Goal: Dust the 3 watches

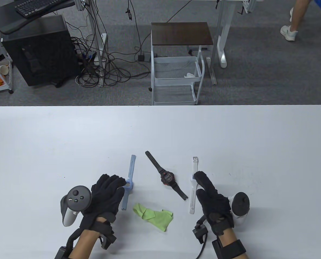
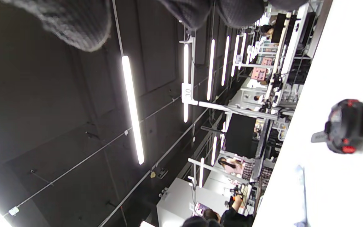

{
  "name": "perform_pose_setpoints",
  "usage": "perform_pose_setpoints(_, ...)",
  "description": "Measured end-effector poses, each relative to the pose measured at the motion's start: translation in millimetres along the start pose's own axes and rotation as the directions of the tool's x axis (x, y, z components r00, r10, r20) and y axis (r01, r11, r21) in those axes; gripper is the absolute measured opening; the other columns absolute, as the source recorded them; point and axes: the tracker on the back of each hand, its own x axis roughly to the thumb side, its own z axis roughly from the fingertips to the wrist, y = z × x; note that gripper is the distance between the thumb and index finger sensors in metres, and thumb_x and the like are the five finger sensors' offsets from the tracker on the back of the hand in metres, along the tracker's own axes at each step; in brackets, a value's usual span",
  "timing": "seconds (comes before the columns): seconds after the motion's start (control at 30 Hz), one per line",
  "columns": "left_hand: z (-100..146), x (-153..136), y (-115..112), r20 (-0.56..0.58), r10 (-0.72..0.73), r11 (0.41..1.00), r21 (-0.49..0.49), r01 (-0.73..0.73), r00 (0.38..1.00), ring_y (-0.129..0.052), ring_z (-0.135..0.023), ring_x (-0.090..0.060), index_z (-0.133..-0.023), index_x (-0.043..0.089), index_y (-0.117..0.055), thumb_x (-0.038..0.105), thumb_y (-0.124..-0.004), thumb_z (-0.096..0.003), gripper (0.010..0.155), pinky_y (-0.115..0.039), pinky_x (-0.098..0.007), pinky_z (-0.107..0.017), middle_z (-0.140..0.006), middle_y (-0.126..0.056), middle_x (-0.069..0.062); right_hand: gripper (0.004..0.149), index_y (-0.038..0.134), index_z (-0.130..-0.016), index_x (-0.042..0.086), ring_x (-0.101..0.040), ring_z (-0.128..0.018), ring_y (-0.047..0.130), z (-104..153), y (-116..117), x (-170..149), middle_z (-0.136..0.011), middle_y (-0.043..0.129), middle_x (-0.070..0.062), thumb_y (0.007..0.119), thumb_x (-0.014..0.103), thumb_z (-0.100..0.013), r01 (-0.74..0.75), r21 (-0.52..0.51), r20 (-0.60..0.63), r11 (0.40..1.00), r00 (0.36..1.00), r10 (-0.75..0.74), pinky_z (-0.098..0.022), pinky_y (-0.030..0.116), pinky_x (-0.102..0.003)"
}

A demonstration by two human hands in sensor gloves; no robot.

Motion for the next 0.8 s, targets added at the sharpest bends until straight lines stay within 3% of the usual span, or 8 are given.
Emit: perform_pose_setpoints(0.8,0,-1,-5,0.017,0.066,0.998,-0.013,-0.066,0.998,-0.010,-0.110,-0.050,-0.112,0.019,-0.049,0.055,-0.055,-0.0623,0.062,-0.006,-0.073,-0.065,-0.120,-0.036,-0.014,0.085,0.049,-0.104,0.005,-0.065,-0.089,0.044,4,12,-6,-0.105,0.049,-0.034,0.070,0.065,-0.047,0.005,0.065,-0.029,0.998,1.000,-0.004,-0.048,0.016,-0.084)
